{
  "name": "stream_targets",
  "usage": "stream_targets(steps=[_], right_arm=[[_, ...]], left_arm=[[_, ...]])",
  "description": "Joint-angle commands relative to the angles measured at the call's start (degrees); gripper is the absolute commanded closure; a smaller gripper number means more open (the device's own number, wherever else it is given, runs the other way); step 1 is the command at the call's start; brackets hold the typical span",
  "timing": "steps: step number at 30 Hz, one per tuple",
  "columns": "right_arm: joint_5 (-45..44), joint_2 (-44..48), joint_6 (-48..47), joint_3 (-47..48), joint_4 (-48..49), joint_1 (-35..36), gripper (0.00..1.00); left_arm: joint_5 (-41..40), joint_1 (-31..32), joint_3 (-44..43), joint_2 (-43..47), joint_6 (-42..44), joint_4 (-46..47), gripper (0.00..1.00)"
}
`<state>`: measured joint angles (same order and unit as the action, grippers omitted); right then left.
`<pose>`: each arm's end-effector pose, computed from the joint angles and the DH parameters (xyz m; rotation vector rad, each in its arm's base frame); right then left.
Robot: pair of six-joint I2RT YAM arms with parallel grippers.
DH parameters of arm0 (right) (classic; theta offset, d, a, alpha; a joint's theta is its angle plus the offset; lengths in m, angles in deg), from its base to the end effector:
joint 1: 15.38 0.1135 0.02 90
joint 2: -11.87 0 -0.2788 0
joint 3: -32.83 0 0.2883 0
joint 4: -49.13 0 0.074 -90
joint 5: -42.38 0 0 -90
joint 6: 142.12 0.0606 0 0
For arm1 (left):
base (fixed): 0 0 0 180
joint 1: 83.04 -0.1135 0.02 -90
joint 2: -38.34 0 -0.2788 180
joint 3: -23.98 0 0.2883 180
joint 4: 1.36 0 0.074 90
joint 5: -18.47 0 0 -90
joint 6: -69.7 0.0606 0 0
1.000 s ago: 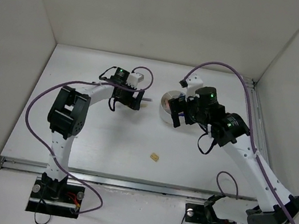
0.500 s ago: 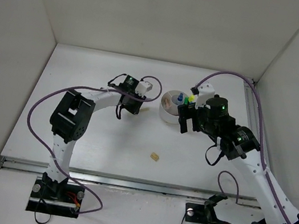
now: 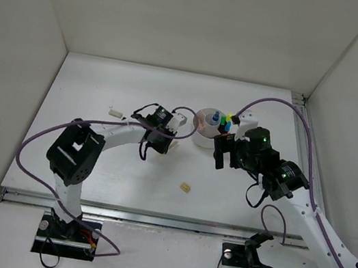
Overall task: Sort the stationery into containers
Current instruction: Pick up the pen from the center of the board.
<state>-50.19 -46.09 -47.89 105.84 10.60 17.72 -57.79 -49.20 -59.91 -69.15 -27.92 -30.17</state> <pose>0.2309 0.1473 0.3711 -0.4700 1.9438 0.3772 0.3649 -0.2620 0.1587 0.6794 2.4570 -0.5938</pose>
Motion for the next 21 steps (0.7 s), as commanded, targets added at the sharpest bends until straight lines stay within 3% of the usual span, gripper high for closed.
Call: stream_targets(steps=[1, 6, 11, 15, 19, 21], right_arm=[[1.78, 1.62, 3.06, -1.49, 3.14, 1.08, 0.02], [2.13, -0.49, 2.71, -3.95, 6.83, 7.14, 0.02], [-1.81, -5.05, 7.01, -6.58, 18.66, 11.88, 0.02], [-4.02, -6.73, 8.42, -10.1, 32.91, 15.58, 0.02], [-5.16, -8.84, 8.43, -12.03, 42.15, 18.39, 0.02], [-5.43, -10.68, 7.72, -11.77, 43.74, 19.1, 0.02]], left_arm=[[0.15, 0.26, 0.07, 9.56, -9.85, 0.54, 1.0], [-1.16, 1.31, -0.55, 16.07, -21.63, 0.71, 1.0], [-17.21, 4.56, 0.68, 22.83, -39.38, -2.1, 1.0], [-22.25, 7.19, 7.7, 29.51, -58.77, 2.71, 1.0], [-30.14, 10.53, 13.68, 36.36, -68.22, 5.37, 1.0], [-33.41, 12.29, 13.43, 37.6, -72.08, 1.71, 1.0]])
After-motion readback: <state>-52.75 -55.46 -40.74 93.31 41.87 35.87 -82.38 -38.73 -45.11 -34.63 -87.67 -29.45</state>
